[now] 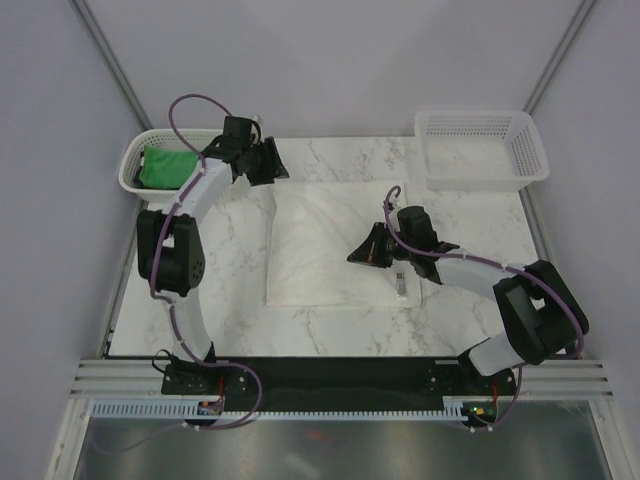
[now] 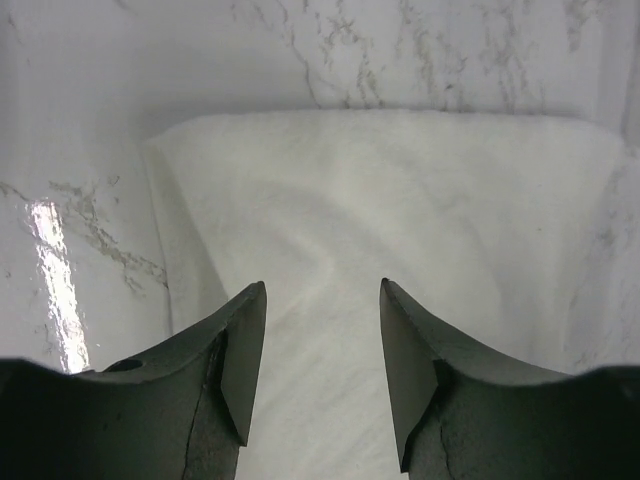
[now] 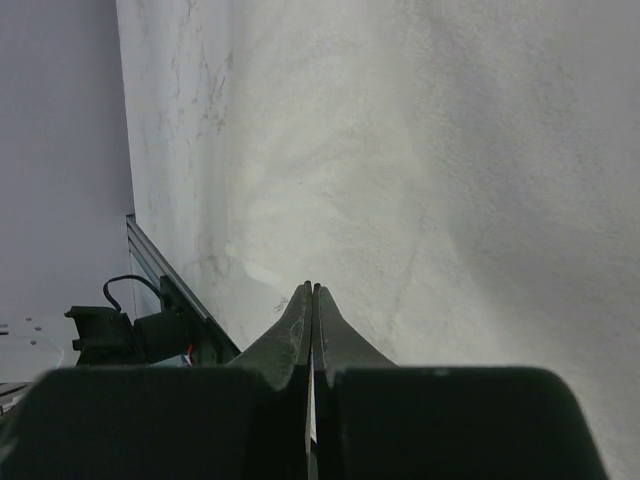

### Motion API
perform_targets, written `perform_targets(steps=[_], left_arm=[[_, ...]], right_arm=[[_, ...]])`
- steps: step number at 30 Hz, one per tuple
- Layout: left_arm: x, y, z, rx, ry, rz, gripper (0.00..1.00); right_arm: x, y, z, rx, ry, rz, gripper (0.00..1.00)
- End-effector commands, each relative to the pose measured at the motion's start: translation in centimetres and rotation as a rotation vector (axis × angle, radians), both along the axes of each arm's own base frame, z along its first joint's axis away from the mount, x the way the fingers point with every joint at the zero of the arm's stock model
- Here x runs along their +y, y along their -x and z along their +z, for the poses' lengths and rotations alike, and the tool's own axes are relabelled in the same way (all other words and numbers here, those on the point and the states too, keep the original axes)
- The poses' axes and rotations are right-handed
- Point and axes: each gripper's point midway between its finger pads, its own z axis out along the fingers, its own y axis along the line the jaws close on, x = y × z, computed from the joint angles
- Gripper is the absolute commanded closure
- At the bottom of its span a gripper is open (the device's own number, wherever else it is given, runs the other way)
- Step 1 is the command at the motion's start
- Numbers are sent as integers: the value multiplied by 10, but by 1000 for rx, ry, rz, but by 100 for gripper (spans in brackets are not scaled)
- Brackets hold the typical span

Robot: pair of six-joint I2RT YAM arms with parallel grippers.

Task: Fold and stack the towels
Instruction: Fold the towel

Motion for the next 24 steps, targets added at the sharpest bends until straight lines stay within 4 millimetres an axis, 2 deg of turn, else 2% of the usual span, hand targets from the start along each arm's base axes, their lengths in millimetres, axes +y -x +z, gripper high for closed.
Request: perform_targets(steps=[1,3,9,11,15,20,24], left_arm=[[8,-4,-37,96,-81,-53,44],[13,-4,-53,129,-113,-30,42],[24,-5,-67,136,-172,-15,37],[21,-11,-67,129,-166,-22,37],[14,-25,-73,103,-150,-46,41],[20,-40,-92,124,-146,-34,45],[23,-50,-91,119,-117,-21,47]], right_arm=[[15,-24,18,-92,-58,13,100],[18,-18,6,-69,-49,38,100],[28,-2,-10,-46,-63,101,100],[32,0,-15,-44,-63,113,100],[30,3,-40,0,-48,108,100],[30,3,-45,0,-43,107,100],[29,6,-47,1,-35,117,100]])
